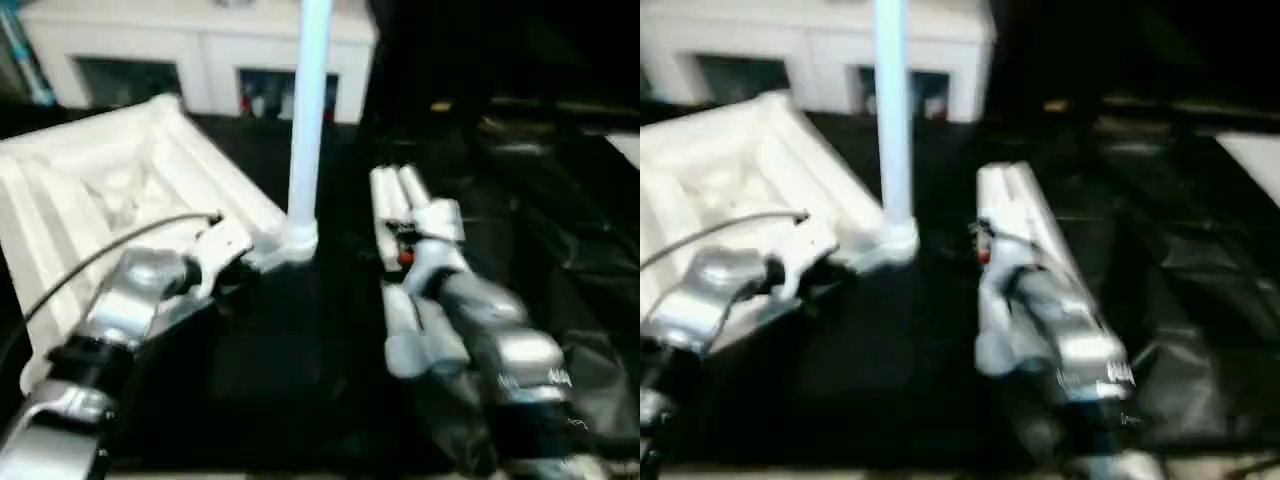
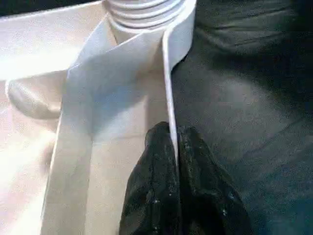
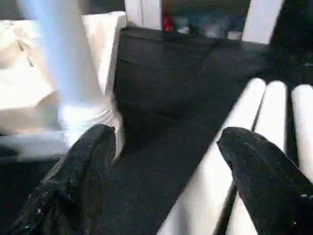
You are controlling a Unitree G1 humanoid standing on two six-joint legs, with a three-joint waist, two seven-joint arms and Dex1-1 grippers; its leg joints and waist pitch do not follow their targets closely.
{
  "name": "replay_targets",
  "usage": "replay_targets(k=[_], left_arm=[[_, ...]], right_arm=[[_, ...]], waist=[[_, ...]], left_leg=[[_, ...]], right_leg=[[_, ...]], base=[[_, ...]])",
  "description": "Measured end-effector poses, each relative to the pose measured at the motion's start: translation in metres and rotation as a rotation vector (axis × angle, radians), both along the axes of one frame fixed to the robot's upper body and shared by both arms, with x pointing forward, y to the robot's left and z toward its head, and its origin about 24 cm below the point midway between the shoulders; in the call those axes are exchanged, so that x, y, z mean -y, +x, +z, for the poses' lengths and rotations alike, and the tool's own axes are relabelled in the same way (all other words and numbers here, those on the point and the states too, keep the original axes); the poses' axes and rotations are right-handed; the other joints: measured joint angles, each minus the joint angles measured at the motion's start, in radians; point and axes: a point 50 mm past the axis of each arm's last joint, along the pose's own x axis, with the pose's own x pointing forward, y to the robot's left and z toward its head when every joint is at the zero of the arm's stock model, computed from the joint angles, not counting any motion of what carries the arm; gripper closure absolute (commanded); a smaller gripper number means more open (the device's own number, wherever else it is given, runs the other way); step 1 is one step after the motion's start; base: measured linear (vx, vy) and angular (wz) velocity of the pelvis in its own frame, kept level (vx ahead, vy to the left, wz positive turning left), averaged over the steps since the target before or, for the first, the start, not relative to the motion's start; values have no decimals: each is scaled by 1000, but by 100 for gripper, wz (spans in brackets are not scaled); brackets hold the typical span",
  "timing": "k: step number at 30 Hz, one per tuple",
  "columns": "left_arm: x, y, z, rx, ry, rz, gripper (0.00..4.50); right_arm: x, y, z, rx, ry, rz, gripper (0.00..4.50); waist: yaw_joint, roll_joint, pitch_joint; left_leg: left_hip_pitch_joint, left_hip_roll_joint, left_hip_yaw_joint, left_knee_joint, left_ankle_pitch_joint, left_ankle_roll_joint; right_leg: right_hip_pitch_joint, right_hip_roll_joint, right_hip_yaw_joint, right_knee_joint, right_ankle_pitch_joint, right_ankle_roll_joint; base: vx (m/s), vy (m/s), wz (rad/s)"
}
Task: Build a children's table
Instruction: Insert table leg to table base
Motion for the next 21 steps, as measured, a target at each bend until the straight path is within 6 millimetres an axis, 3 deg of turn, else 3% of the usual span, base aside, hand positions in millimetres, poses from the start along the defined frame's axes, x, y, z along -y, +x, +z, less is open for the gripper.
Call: replay_targets(k=[1,2,4,5,7,9,11,14,21], left_arm=[[3,0,1,5,-1,-22,450],[6,0,5,21,-12,-40,450],[5,0,7,29,-11,-52,450],[2,0,7,28,-11,-49,450],[-2,-2,6,19,-15,-44,450],[-6,-4,6,11,-12,-58,450],[-7,-5,6,6,-10,-74,450],[-7,-6,6,-7,-16,-99,450],[-11,-12,9,-55,-18,-208,450]], right_arm=[[-4,2,5,19,5,15,77],[-9,4,14,53,12,35,77],[-23,3,16,58,40,86,77],[-27,2,15,53,47,107,77],[-23,0,13,45,37,107,77],[-15,0,11,40,15,102,77],[-12,-1,12,41,14,118,77],[-14,-2,12,38,22,154,77],[4,-11,9,6,-111,365,77]], waist=[[11,8,0],[27,36,2],[31,44,5],[29,44,6],[28,40,9],[28,35,16],[27,32,23],[28,35,25],[43,34,25]], left_leg=[[-22,0,-6,-40,31,-16],[-40,27,-15,-113,63,-43],[-53,53,-9,-97,76,-53],[-53,59,2,-97,79,-53],[-48,65,25,-111,86,-46],[-35,73,53,-132,98,-46],[-29,80,68,-138,103,-53],[-29,84,75,-138,104,-54],[-33,87,78,-138,109,-54]], right_leg=[[4,17,-1,-6,4,-3],[5,51,-20,-2,3,-4],[7,54,-57,0,7,-18],[6,46,-72,-7,2,-27],[8,40,-71,-13,-1,-33],[13,34,-71,-23,7,-35],[14,29,-71,-23,10,-35],[13,29,-71,-23,13,-35],[12,29,-72,-25,13,-34]], base=[[-1,15,22],[-193,29,8],[-130,-7,-4],[0,0,0],[-50,3,3],[-66,-7,3],[-80,-16,1],[0,0,0],[0,0,0]])
